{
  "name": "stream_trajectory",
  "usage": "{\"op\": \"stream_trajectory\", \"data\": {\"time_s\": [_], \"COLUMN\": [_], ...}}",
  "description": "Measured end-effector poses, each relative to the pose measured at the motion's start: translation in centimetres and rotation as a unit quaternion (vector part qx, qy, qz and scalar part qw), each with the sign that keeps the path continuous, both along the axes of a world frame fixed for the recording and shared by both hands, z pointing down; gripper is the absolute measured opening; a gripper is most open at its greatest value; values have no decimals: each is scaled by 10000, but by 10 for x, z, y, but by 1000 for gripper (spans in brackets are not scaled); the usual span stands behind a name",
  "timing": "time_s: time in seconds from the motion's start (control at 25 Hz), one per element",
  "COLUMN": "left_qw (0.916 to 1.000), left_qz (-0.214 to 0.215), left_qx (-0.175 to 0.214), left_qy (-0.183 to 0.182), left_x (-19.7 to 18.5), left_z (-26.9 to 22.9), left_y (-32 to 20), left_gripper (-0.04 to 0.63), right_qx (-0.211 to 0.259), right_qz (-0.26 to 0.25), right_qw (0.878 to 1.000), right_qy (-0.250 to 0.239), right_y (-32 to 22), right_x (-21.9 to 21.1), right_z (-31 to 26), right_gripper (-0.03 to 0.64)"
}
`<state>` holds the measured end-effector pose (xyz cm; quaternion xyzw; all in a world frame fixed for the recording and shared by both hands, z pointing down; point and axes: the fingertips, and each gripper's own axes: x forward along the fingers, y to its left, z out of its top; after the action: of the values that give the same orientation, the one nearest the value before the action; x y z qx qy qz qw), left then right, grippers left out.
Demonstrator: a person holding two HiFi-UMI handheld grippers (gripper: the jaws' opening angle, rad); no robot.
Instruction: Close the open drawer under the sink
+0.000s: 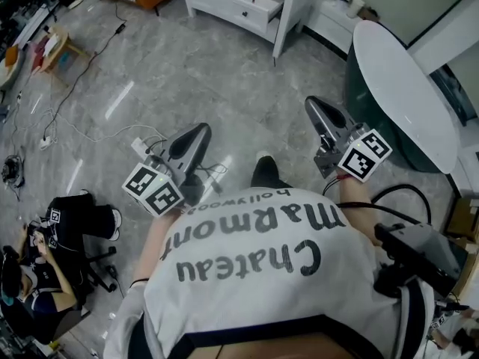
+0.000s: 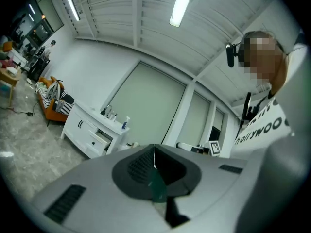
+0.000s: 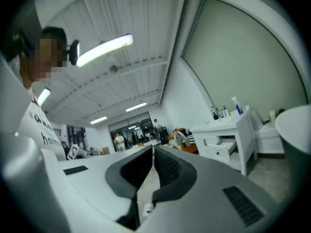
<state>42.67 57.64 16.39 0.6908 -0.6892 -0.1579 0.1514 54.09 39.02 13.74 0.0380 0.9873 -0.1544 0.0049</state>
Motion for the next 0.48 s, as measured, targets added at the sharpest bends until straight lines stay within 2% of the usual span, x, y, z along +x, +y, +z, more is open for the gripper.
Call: {"op": "stream_trajectory", "data": {"time_s": [0.12, 0.24, 0.36, 0.48], "left_qw": [9994, 9983, 9981, 9985], "left_qz": [-64, 0, -105, -413], "left_qx": [339, 580, 574, 330], "left_qy": [73, 13, 174, 143], "left_x": [-9, -21, -43, -77], "left_z": [-3, -8, -5, 0], "left_y": [-7, -23, -37, -54], "left_gripper": [11, 9, 9, 9], "right_qx": [-664, -863, -721, -334], "right_qz": [-215, -293, -436, -570], "right_qw": [9957, 9918, 9925, 9958], "right_qy": [-616, -897, -881, -631], "right_y": [-5, -19, -29, -43], "right_x": [-14, -37, -69, -106], "right_z": [-7, -4, 0, 3], "right_gripper": [14, 12, 12, 12]}}
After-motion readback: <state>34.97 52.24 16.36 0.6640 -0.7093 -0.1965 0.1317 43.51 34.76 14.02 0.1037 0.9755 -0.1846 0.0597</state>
